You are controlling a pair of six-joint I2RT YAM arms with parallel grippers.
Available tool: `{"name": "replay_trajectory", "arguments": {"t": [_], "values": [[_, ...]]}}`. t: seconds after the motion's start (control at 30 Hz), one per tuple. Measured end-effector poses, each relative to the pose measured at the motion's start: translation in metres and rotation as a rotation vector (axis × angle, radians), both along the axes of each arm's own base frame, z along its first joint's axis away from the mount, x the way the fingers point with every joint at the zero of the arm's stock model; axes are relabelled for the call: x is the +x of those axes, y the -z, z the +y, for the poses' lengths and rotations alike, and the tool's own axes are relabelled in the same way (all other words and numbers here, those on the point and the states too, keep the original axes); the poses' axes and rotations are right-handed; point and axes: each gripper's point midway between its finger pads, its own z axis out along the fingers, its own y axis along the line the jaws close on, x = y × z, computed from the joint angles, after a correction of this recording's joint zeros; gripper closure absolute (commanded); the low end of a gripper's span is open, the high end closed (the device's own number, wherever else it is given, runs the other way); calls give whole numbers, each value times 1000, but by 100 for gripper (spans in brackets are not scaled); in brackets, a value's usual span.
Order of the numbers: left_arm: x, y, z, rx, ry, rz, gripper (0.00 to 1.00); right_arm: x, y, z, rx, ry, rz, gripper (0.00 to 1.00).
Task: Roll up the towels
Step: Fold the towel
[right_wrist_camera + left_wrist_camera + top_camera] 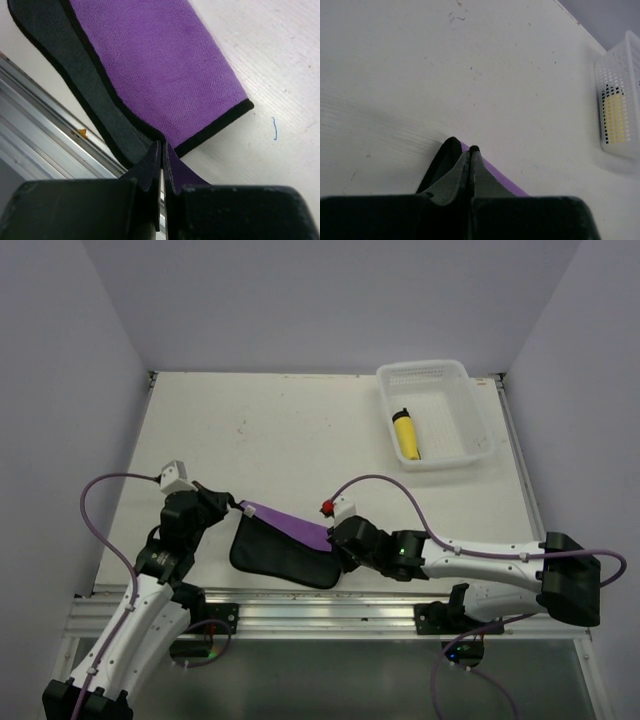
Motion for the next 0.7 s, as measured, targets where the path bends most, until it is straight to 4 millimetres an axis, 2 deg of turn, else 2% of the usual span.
{"name": "replay_trajectory", "arguments": {"t": [0.37,0.7], "values": [[-4,3,-1,-22,-3,18,100,-31,8,14,30,-102,70,100],[-11,7,0,-36,-10,26,100,-41,19,13,31,-124,103,100]]}}
